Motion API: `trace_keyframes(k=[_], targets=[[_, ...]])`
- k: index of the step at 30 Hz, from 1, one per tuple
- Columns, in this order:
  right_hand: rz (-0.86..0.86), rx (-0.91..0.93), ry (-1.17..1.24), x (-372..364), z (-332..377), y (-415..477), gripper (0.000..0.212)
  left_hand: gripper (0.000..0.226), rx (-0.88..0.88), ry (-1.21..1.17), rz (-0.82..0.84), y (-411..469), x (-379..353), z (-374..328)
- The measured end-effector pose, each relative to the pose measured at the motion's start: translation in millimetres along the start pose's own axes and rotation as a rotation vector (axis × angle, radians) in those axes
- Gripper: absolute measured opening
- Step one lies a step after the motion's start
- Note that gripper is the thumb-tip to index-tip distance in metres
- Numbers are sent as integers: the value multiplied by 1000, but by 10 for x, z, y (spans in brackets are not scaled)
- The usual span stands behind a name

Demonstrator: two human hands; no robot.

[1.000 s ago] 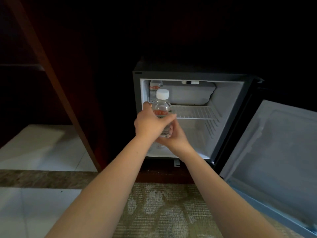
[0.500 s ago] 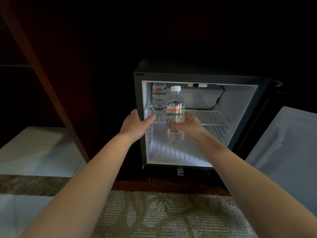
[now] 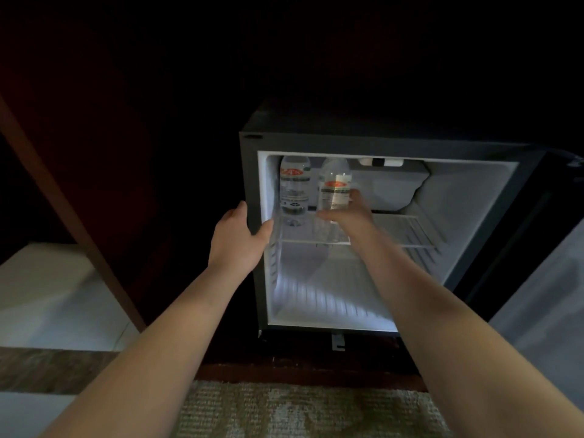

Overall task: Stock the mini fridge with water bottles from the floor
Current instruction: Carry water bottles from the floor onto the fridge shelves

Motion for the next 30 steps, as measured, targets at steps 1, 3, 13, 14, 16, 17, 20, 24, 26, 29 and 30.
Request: trace_keyframes(k=[1,3,13,14,16,17,20,24,26,29,30], targets=[[-14,14,38,1,-17,26,61,70,-8,7,-14,-6,9,-5],[-19,49,48,-36,-27,61,64,70,-18,17,-32,-3,10,-4],[39,163,-107,-195,203,99,40,72,-16,38,1,-3,44,-44],[38,166,-101,-194,202,112,41,72,-12,34,7,-4,43,-43],[41,181,-130,-224,208,126,39,74,-12,43,24,-11,29,-43],[41,189,-150,-240,215,122,36,75,-14,53,35,-10,20,-45],[32,186,-125,-223,178,144,35,77,-7,53,73,-5,-8,-34],[64,112,-112,-157,68,127,35,77,11,42,91,-6,-17,-23],[46,47,-86,-93,-30,132,41,76,22,42,97,-7,-21,-12],[-15,-5,4,-15,-123,49,90,78,36,45,115,-23,-30,-8],[-42,5,19,17,-146,24,92,79,48,51,130,-32,-46,-2]])
Point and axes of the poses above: each hand's wrist, its own y-axis towards the middle knuckle, its own x-axis out of the back of the hand, z = x × y, the point moved 10 cm from there along y, towards the middle knuckle, and after that the axes turned 14 degrees about y, right-handed, at the moved point
